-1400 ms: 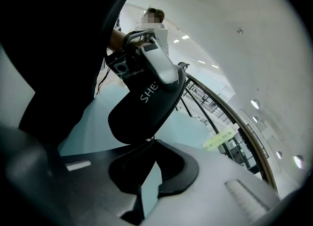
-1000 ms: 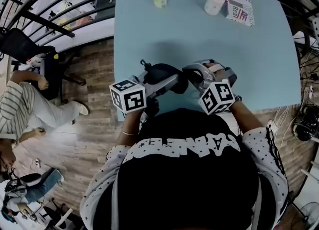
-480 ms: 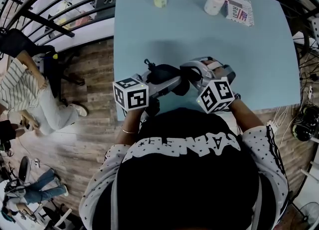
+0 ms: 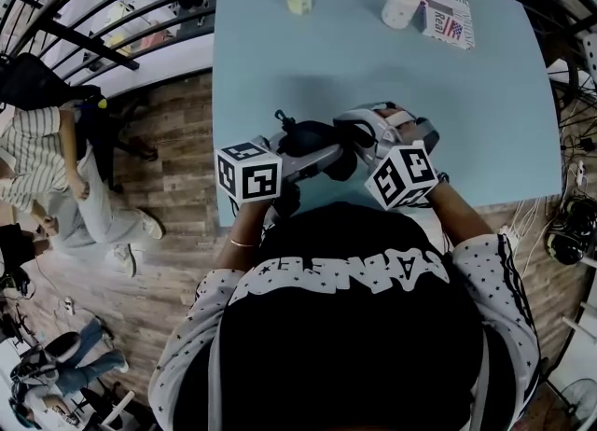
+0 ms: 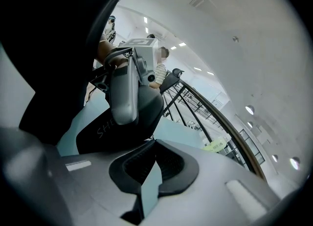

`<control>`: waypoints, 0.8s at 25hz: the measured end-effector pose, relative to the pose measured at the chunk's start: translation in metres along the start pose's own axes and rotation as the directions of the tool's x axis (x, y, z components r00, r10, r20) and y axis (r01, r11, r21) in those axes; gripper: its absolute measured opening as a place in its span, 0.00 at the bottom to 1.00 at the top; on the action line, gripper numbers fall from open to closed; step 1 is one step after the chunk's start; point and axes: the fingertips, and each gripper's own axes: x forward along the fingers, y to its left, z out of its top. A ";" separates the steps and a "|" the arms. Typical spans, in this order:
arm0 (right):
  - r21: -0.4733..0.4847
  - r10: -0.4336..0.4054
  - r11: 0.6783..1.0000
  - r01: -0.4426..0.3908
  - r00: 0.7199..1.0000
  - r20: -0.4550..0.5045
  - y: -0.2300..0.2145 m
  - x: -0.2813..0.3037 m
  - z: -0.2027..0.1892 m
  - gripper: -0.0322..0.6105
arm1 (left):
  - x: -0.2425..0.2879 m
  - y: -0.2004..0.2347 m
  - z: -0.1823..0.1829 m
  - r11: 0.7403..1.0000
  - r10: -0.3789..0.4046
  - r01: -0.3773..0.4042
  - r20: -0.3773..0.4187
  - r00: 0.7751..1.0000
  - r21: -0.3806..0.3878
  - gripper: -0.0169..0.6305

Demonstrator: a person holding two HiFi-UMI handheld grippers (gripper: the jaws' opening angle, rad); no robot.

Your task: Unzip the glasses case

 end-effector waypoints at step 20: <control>-0.116 -0.006 0.993 0.006 1.000 -0.005 0.001 0.006 0.008 0.06 | 0.014 0.001 -0.027 0.998 0.008 0.002 -0.155 0.988 0.061 0.03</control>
